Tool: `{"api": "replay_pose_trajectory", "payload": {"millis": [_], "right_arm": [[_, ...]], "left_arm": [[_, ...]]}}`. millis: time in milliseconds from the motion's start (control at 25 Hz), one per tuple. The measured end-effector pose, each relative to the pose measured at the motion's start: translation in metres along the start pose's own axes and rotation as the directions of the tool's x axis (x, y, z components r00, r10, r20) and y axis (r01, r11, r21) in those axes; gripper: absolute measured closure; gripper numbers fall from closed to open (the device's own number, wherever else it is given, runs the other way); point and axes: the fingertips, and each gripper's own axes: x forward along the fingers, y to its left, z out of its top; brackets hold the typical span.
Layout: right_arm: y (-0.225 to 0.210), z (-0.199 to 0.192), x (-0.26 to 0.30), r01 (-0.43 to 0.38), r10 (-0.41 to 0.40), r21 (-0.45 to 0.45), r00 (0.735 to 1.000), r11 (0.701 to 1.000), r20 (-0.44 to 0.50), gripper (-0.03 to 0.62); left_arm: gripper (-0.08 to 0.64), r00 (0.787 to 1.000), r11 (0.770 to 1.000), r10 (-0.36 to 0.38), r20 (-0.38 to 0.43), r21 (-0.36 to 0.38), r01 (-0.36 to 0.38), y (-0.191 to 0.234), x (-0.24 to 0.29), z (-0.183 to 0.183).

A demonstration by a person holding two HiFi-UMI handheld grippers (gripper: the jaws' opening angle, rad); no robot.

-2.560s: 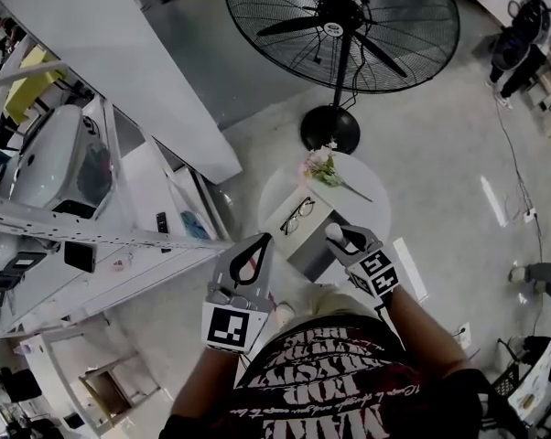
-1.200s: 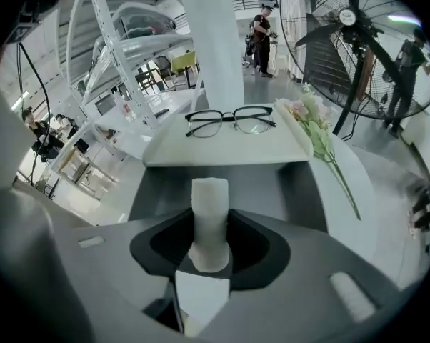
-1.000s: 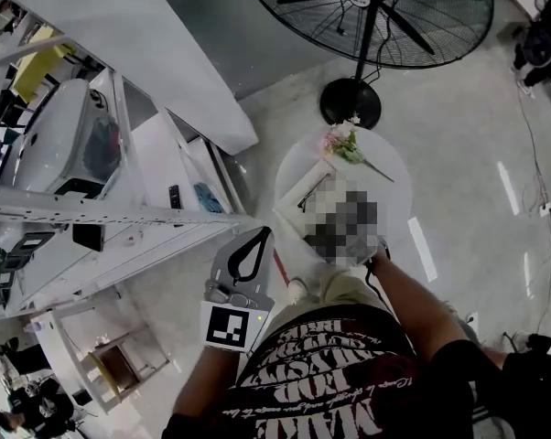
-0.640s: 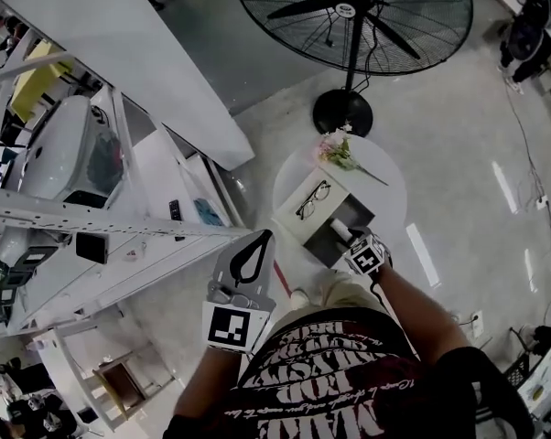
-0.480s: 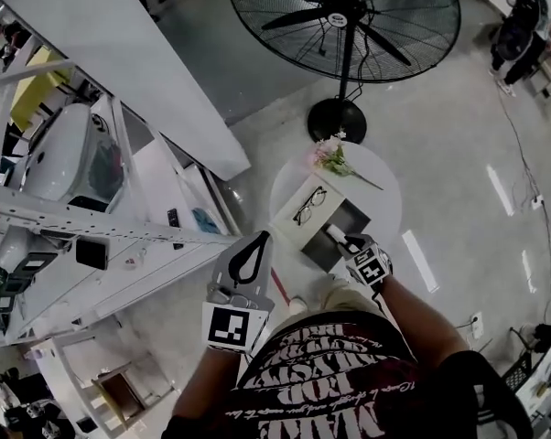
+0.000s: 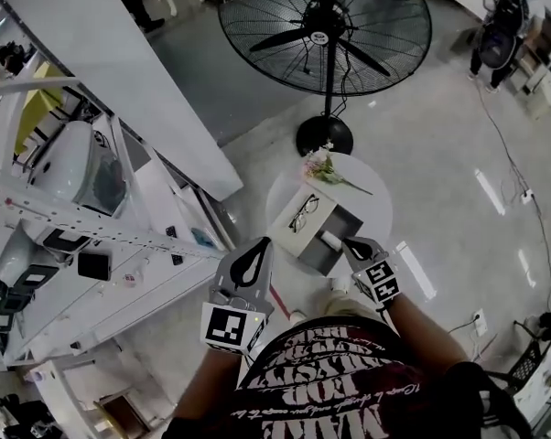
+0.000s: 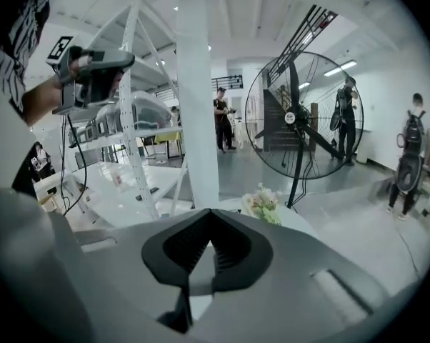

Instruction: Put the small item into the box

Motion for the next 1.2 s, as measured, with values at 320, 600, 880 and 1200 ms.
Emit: {"api": "replay_pose_trajectory", "payload": {"millis": [320, 600, 880, 1200], "right_arm": [[0.021, 0.08, -0.05, 0.025, -0.021, -0.022, 0.987, 0.999, 0.156, 0.565], [0.035, 0.128, -0.09, 0.068, -0.066, -0.001, 0.971, 0.998, 0.23, 0.563], [0.052, 0.173, -0.135, 0.129, -0.121, -0.004, 0.939, 0.992, 0.323, 0.565], [0.079, 0.199, -0.171, 0.162, -0.144, -0.012, 0.907, 0.987, 0.395, 0.565]], "left_arm": [[0.56, 0.999, 1.0, -0.019, 0.027, 0.005, 0.019, -0.004, -0.016, 0.004], [0.56, 0.999, 0.999, -0.035, 0.042, 0.034, 0.034, -0.008, -0.033, 0.006], [0.56, 0.997, 0.998, -0.046, 0.069, 0.052, 0.042, -0.012, -0.051, 0.013], [0.56, 0.992, 0.994, -0.085, 0.092, 0.073, 0.078, -0.023, -0.066, 0.019]]}}
